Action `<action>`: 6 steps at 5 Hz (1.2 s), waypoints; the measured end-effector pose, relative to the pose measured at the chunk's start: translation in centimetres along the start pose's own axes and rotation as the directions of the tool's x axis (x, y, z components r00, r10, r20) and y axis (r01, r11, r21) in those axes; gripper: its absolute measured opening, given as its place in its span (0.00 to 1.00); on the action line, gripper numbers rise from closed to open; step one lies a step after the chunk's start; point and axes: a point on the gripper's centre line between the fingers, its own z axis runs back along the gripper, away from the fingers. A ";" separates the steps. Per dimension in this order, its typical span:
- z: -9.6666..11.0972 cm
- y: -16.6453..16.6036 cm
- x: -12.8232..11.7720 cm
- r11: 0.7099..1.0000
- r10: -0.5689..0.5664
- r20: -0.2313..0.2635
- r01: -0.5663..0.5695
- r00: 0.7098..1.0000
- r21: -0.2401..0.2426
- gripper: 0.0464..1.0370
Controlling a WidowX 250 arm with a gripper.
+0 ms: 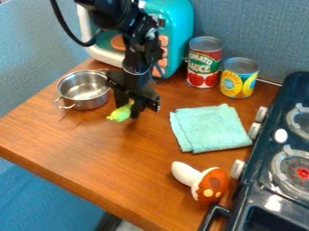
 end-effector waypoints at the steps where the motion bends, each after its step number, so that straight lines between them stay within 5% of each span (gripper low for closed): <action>1: -1.2 0.5 1.0 1.000 -0.001 -0.004 0.001 1.000 0.001 0.40; 2: -2.1 0.6 1.9 0.999 -0.022 -0.008 0.022 1.000 -0.026 0.44; 3: -2.1 0.2 1.9 0.998 -0.023 -0.010 0.023 1.000 -0.054 0.75; 4: -1.5 -0.2 0.2 0.995 0.032 0.029 -0.029 0.999 -0.093 0.95; 5: 1.5 0.4 -0.8 0.994 0.074 0.105 -0.064 0.992 -0.089 0.97; 6: 3.8 0.8 -2.6 0.996 0.056 0.055 -0.052 0.997 -0.071 0.96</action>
